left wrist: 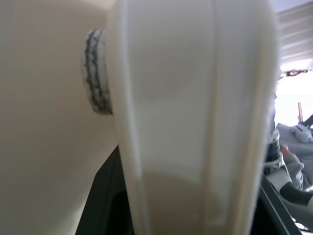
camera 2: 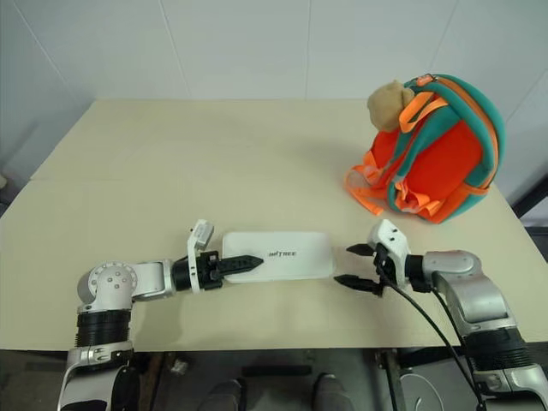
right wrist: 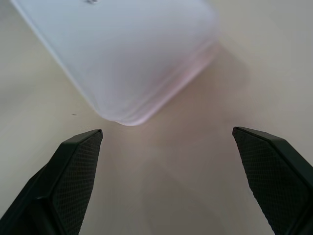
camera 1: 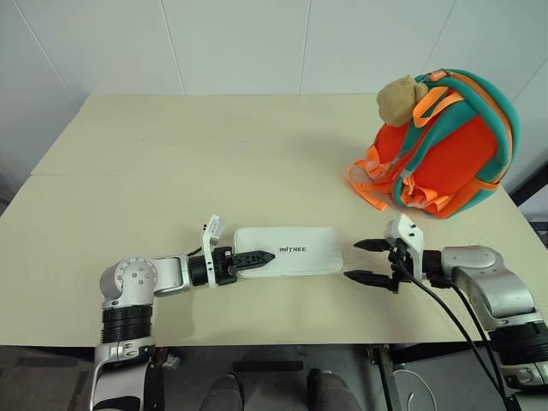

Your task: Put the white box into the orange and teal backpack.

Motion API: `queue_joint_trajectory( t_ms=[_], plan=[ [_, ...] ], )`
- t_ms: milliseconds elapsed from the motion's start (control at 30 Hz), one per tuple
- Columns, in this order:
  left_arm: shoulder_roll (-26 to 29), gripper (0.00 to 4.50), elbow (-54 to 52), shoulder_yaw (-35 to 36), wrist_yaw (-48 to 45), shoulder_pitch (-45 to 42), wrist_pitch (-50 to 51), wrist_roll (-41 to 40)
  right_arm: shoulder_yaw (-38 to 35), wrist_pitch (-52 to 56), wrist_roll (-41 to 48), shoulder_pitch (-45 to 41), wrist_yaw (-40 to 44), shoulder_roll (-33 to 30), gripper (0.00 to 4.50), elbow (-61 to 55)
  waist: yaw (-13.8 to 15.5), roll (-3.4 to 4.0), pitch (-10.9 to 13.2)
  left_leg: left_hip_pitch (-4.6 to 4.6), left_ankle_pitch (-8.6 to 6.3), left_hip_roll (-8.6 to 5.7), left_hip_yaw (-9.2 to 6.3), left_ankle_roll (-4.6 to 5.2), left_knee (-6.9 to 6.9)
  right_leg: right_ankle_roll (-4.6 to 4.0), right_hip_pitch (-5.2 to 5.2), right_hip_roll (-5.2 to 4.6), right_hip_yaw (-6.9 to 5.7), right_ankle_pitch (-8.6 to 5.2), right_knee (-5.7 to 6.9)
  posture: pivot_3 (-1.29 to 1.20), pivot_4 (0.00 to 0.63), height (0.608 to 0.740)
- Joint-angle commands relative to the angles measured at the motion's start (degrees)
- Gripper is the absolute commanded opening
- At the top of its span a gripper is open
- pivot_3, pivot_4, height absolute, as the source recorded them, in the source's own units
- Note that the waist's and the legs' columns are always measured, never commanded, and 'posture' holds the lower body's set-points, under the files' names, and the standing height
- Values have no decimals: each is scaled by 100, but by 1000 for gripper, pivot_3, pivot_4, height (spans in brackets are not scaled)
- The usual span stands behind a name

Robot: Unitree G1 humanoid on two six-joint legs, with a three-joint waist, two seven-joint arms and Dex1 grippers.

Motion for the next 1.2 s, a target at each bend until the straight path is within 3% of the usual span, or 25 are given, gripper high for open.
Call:
queue_joint_trajectory(
  t_ms=[33,300,600,767,1067,1200],
  plan=[
    [267,1377,-230,95,51,202,-73,44,-711,-247,-207,-530,-951,-30,4500,594,-41,-1,1,1,1,0,5,0,1,-5,-2,0,6,0,0,0,150,740],
    [590,1377,-489,204,-92,539,-670,69,-1311,295,-103,-1788,-2547,562,4500,1110,-71,-5,4,5,8,2,20,1,-1,-55,-15,3,26,-20,10,0,150,740],
    [602,1377,-594,88,-75,592,-928,32,-901,35,-300,-2676,-2635,1251,4500,1892,-61,-6,4,5,11,1,25,3,-1,-50,-16,4,32,-15,13,0,150,740],
    [601,1377,-757,244,32,757,-1028,-15,-669,-213,-900,-3101,-3122,1241,4500,2820,-61,-6,4,4,13,1,25,4,-2,-16,-18,4,33,9,11,0,150,740],
    [591,1377,-1096,492,205,1197,-1036,-201,-811,433,-796,-3004,-2967,860,4500,2059,-84,-6,4,1,12,2,30,4,-21,14,-40,6,40,25,24,0,150,740],
    [594,1377,-1073,481,249,1237,-1086,-234,-880,417,-789,-3085,-3150,979,4500,2081,-92,-6,4,1,12,2,31,4,-23,13,-41,6,40,24,23,0,150,740]
  ],
)
